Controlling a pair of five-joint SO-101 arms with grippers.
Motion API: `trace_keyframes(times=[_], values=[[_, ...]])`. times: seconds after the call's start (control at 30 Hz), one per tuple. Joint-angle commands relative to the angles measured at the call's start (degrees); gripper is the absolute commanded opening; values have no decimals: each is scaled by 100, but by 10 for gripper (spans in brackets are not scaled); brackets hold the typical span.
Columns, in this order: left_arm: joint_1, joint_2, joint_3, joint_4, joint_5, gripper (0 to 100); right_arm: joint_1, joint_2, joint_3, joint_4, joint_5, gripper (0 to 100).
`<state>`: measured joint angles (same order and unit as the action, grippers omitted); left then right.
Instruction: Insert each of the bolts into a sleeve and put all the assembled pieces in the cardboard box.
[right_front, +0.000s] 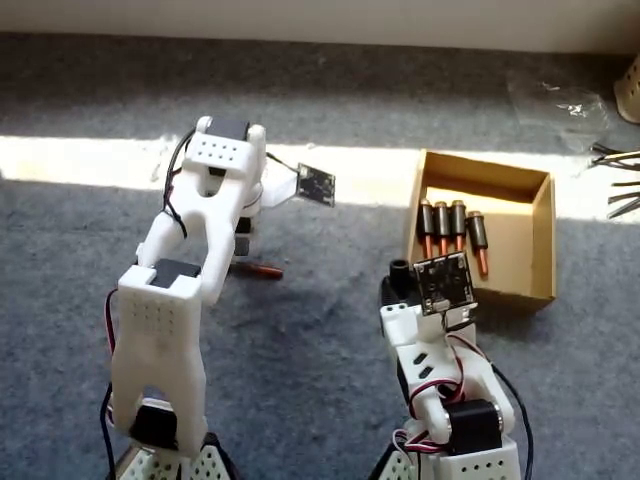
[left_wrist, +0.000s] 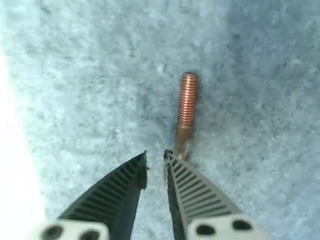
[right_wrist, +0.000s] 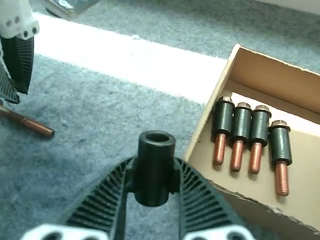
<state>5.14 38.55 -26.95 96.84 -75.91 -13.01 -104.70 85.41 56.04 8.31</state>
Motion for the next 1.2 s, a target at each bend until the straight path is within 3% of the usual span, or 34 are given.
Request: trace_keyframes(times=[0.0, 0.3, 0.53, 0.8, 1.0, 1.17], values=[[-13, -154, -576, 97, 1327, 69, 57, -57, -75, -189, -18, 4], [-13, -743, -1095, 413, 4440, 66, 57, -57, -75, -189, -18, 4], [-13, -1859, -92, 413, 6778, 66, 57, -57, -75, -189, -18, 4], [-13, -2580, 1297, 404, 8343, 66, 57, -57, -75, -189, -18, 4], [-4, -2273, 1604, 404, 10048, 70, 57, -57, -75, -189, -18, 4], [-4, -1991, 1587, 352, 10409, 71, 57, -57, -75, -189, -18, 4]])
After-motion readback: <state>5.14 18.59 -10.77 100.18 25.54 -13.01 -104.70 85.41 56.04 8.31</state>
